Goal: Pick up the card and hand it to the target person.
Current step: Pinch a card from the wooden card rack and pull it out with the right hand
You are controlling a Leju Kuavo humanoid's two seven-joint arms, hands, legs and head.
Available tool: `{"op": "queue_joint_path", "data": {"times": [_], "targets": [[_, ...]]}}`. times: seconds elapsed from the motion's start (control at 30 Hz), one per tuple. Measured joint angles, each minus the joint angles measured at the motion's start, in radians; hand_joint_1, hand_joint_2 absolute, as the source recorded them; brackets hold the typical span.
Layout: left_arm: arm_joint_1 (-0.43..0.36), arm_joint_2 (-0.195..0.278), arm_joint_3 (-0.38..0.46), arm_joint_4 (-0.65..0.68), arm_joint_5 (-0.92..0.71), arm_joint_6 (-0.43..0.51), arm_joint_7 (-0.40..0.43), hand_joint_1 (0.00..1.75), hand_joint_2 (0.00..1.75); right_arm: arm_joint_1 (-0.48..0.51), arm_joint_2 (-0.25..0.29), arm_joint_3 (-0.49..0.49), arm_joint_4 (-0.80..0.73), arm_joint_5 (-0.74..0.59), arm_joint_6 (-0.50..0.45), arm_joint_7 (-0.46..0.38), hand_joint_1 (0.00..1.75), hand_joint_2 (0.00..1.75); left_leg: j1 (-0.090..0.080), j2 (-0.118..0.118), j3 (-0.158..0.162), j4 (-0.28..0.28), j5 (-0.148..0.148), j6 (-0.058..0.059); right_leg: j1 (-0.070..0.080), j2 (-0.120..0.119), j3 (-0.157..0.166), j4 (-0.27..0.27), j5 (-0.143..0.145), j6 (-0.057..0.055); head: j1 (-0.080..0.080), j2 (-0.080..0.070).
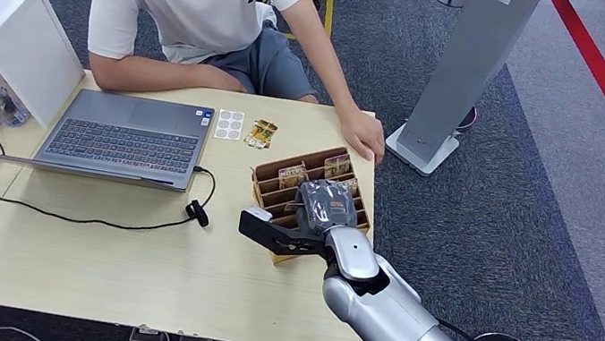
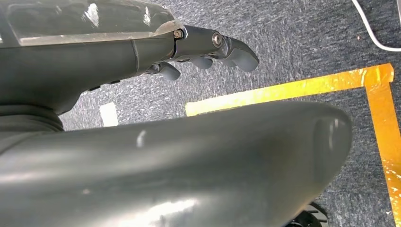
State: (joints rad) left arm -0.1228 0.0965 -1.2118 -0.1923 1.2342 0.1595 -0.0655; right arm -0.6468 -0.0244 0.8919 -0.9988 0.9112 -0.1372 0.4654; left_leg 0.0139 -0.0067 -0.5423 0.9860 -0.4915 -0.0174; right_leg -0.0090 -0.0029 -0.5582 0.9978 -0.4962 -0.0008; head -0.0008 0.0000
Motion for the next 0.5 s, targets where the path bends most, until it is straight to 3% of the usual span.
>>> {"op": "queue_joint_path", "data": {"times": [0.23,0.5], "targets": [[0.0,0.0,-0.001,0.0,0.012,0.002,0.0,0.0,0.0,-0.011,0.0,0.0,-0.008,-0.021,0.029,0.004,1.43,1.75,0.0,0.0,0.0,0.0,0.0,0.0,0.0,0.0,0.0,0.0,0.0,0.0,0.0,0.0],[0.006,0.002,-0.001,0.0,0.027,0.004,0.0,0.0,0.0,-0.069,-0.037,-0.009,-0.167,-0.115,0.172,0.09,1.43,1.75,0.0,0.0,0.0,0.0,0.0,0.0,0.0,0.0,0.0,0.0,0.0,0.0,0.001,0.0]]}}
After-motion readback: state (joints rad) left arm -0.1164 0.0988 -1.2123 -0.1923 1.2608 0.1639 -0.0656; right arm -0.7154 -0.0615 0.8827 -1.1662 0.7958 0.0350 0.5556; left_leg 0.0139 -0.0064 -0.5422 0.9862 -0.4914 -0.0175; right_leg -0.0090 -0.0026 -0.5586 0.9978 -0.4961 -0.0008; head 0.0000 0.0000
